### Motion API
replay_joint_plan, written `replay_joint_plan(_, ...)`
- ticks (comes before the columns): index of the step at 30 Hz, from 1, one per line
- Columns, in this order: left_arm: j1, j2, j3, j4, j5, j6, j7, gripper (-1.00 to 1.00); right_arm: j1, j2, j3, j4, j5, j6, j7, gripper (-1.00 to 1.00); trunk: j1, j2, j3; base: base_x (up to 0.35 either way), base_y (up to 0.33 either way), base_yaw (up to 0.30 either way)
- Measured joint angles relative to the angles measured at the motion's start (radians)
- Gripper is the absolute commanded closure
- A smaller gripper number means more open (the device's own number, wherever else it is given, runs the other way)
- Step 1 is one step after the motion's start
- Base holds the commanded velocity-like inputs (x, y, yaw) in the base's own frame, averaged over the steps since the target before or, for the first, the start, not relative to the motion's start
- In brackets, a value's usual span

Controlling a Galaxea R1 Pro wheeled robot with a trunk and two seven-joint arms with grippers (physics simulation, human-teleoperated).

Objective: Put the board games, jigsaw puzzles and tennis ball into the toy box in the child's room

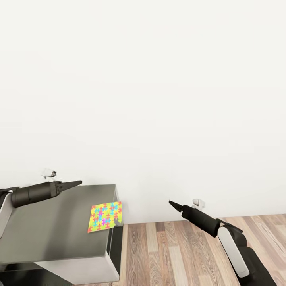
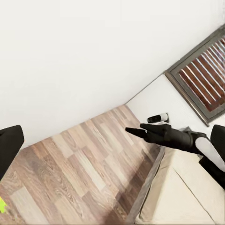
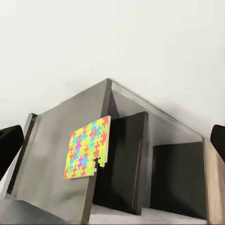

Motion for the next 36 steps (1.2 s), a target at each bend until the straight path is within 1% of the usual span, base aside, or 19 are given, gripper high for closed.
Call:
replay_joint_plan(3,0.004,0.001,0.0,-0.001,0.0,-0.001,-0.034,-1.0,0.0,0.0,-0.002,0.007,-0.001,0.0,0.02,-1.0,0.0,0.0,0.005,-0.098,0.0,0.0)
replay_joint_plan(6,0.005,0.001,0.002,-0.001,0.0,-0.002,-0.066,-1.0,0.0,0.001,-0.003,0.013,0.003,0.001,0.068,-1.0,0.0,0.0,0.01,-0.037,0.0,0.0)
replay_joint_plan(9,0.006,0.001,0.001,-0.001,0.0,-0.003,-0.081,-1.0,0.0,0.001,-0.003,0.013,0.004,0.004,0.112,-1.0,0.0,0.0,0.015,-0.015,0.0,0.0)
replay_joint_plan(13,0.006,0.0,0.0,0.0,-0.001,-0.004,-0.091,-1.0,0.0,0.0,-0.004,0.014,0.003,0.008,0.148,-1.0,0.0,0.0,0.022,-0.005,0.0,0.0)
replay_joint_plan(25,0.006,0.0,0.0,0.002,0.0,0.005,-0.095,-1.0,-0.001,-0.008,-0.005,0.014,-0.004,0.013,0.199,-1.0,0.0,0.0,0.042,0.0,0.0,0.0)
replay_joint_plan(30,0.006,0.0,0.0,0.002,0.0,0.01,-0.095,-1.0,-0.001,-0.005,-0.003,0.009,0.002,0.013,0.207,-1.0,0.019,-0.035,0.034,0.0,0.0,0.017)
replay_joint_plan(36,0.006,0.0,0.0,0.002,0.0,0.013,-0.095,-1.0,0.0,0.0,-0.005,0.001,0.008,0.009,0.206,-1.0,0.042,-0.077,0.017,0.0,0.0,0.005)
